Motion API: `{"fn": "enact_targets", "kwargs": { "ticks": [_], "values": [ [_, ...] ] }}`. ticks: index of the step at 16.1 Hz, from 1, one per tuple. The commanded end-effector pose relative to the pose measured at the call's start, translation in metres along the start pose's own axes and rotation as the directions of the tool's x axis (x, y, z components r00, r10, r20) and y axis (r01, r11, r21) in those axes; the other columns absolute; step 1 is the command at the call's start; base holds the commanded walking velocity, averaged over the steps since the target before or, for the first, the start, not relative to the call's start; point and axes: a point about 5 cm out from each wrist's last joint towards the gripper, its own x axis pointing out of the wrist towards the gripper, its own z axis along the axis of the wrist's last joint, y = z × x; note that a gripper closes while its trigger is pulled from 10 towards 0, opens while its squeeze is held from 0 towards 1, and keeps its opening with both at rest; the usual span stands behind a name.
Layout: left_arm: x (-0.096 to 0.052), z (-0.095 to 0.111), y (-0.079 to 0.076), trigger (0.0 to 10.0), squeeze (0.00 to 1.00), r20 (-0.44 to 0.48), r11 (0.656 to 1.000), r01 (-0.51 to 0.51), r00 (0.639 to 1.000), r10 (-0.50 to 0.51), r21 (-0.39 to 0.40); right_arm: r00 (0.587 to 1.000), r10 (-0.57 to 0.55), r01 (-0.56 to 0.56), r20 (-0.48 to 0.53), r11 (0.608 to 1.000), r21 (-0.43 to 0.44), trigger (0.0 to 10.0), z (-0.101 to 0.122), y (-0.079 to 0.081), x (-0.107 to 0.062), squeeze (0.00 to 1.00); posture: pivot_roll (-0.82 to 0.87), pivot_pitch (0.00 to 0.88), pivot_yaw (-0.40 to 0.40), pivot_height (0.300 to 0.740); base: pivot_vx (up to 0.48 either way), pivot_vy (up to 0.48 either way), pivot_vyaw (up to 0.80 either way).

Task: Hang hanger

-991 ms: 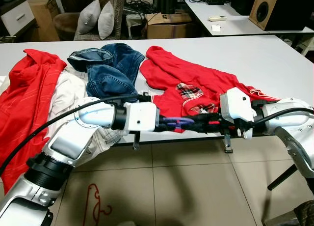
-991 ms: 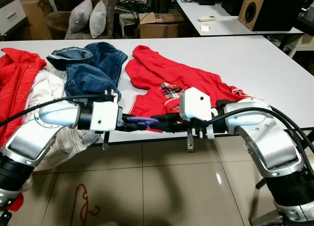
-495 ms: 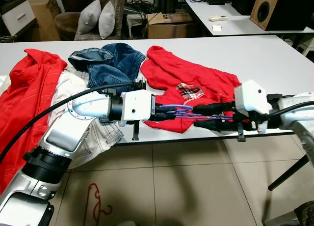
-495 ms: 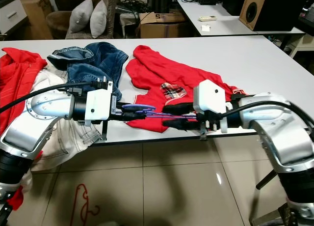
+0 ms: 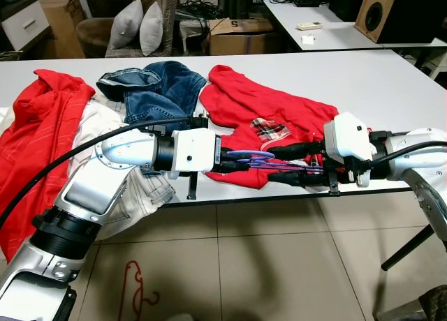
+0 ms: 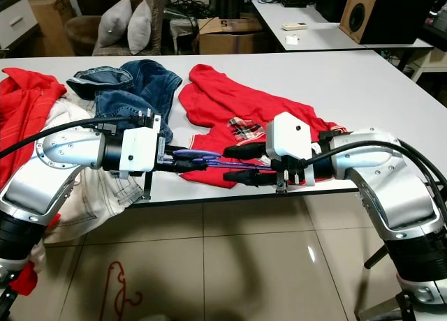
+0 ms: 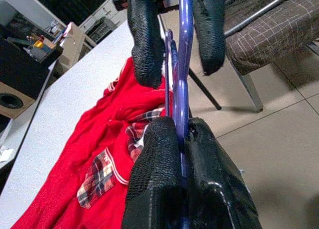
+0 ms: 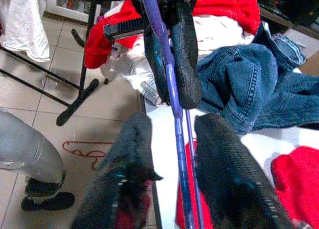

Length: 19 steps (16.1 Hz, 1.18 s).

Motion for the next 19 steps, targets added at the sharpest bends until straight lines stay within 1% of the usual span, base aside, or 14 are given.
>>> {"fn": "enact_targets", "kwargs": {
  "ticks": [1, 2, 4, 6, 8, 9, 10, 11, 12, 13, 14, 15, 16, 19],
  "values": [
    [0.001, 0.008, 0.003, 10.0, 0.00, 0.009, 0.999, 0.013, 1.000, -0.013, 0.041, 1.000, 0.012, -0.011, 0.003, 1.000, -0.023, 3.2, 0.004, -0.003, 0.002, 0.00, 0.04, 0.000, 0.032, 0.740, 0.000, 0.000, 0.00],
    [0.002, 0.009, 0.003, 10.0, 0.00, 0.011, 0.999, 0.014, 1.000, -0.015, 0.042, 1.000, 0.016, -0.016, 0.004, 1.000, -0.023, 2.6, 0.004, -0.003, 0.003, 0.00, 0.04, 0.000, 0.031, 0.740, 0.000, 0.000, 0.00],
    [0.002, 0.009, 0.002, 10.0, 0.00, 0.013, 0.999, 0.016, 1.000, -0.017, 0.042, 1.000, 0.028, -0.028, 0.006, 0.999, -0.025, 0.8, 0.004, -0.003, 0.005, 0.00, 0.04, 0.000, 0.028, 0.740, 0.000, 0.000, 0.00],
    [0.004, 0.010, 0.002, 10.0, 0.00, 0.019, 0.999, 0.011, 1.000, -0.011, 0.039, 0.999, 0.048, -0.048, 0.005, 0.999, -0.025, 1.5, 0.002, -0.003, 0.009, 0.00, 0.04, 0.000, 0.025, 0.740, 0.000, 0.000, 0.00],
    [0.004, 0.011, 0.003, 10.0, 0.00, 0.023, 0.999, 0.008, 1.000, -0.009, 0.040, 0.998, 0.063, -0.063, -0.006, 0.998, -0.024, 4.1, 0.000, -0.002, 0.010, 0.00, 0.04, 0.000, 0.025, 0.740, 0.000, 0.000, 0.00],
    [0.004, 0.011, 0.003, 10.0, 0.00, 0.025, 0.999, 0.007, 1.000, -0.008, 0.041, 0.998, 0.066, -0.066, -0.009, 0.998, -0.023, 5.1, 0.000, -0.001, 0.011, 0.00, 0.04, 0.000, 0.026, 0.740, 0.000, 0.000, 0.00],
    [0.004, 0.012, 0.003, 10.0, 0.00, 0.027, 0.999, 0.007, 1.000, -0.008, 0.041, 0.998, 0.066, -0.066, -0.010, 0.998, -0.022, 10.0, -0.001, -0.001, 0.011, 0.00, 0.04, 0.000, 0.026, 0.740, 0.000, 0.000, 0.00],
    [0.004, 0.012, 0.004, 10.0, 0.00, 0.028, 0.999, 0.007, 1.000, -0.009, 0.042, 0.998, 0.066, -0.066, -0.008, 0.998, -0.005, 10.0, -0.001, -0.001, 0.012, 0.00, 0.04, 0.000, 0.027, 0.740, 0.000, 0.000, 0.00],
    [0.004, 0.012, 0.004, 10.0, 0.00, 0.028, 0.999, 0.008, 1.000, -0.009, 0.042, 0.998, 0.065, -0.065, -0.009, 0.998, 0.005, 10.0, -0.001, -0.001, 0.012, 1.00, 0.04, 0.000, 0.029, 0.740, 0.000, 0.000, 0.00],
    [0.004, 0.012, 0.004, 10.0, 0.00, 0.028, 0.999, 0.009, 1.000, -0.010, 0.044, 0.998, 0.066, -0.065, -0.019, 0.998, 0.013, 10.0, -0.003, -0.002, 0.012, 1.00, 0.04, 0.000, 0.029, 0.740, 0.000, 0.000, 0.00],
    [0.005, 0.014, 0.004, 10.0, 0.00, 0.032, 0.999, 0.012, 0.999, -0.014, 0.047, 0.998, 0.049, -0.049, -0.042, 0.999, 0.001, 10.0, -0.005, -0.003, 0.012, 0.95, 0.04, 0.000, 0.030, 0.740, 0.000, 0.000, 0.00],
    [0.006, 0.014, 0.004, 10.0, 0.00, 0.034, 0.999, 0.014, 0.999, -0.016, 0.050, 0.998, 0.042, -0.042, -0.052, 0.999, -0.002, 10.0, -0.006, -0.003, 0.012, 0.76, 0.04, 0.000, 0.030, 0.740, 0.000, 0.000, 0.00],
    [0.006, 0.015, 0.003, 10.0, 0.00, 0.036, 0.999, 0.017, 0.999, -0.019, 0.051, 0.998, 0.029, -0.029, -0.051, 1.000, -0.001, 10.0, -0.006, -0.004, 0.013, 0.00, 0.04, 0.000, 0.031, 0.740, 0.000, 0.000, 0.00],
    [0.008, 0.016, 0.002, 10.0, 0.00, 0.039, 0.998, 0.030, 0.999, -0.033, 0.057, 0.999, 0.025, -0.025, -0.035, 1.000, 0.000, 10.0, -0.003, -0.006, 0.014, 0.00, 0.04, 0.000, 0.031, 0.740, 0.000, 0.000, 0.00]
  ]
}}
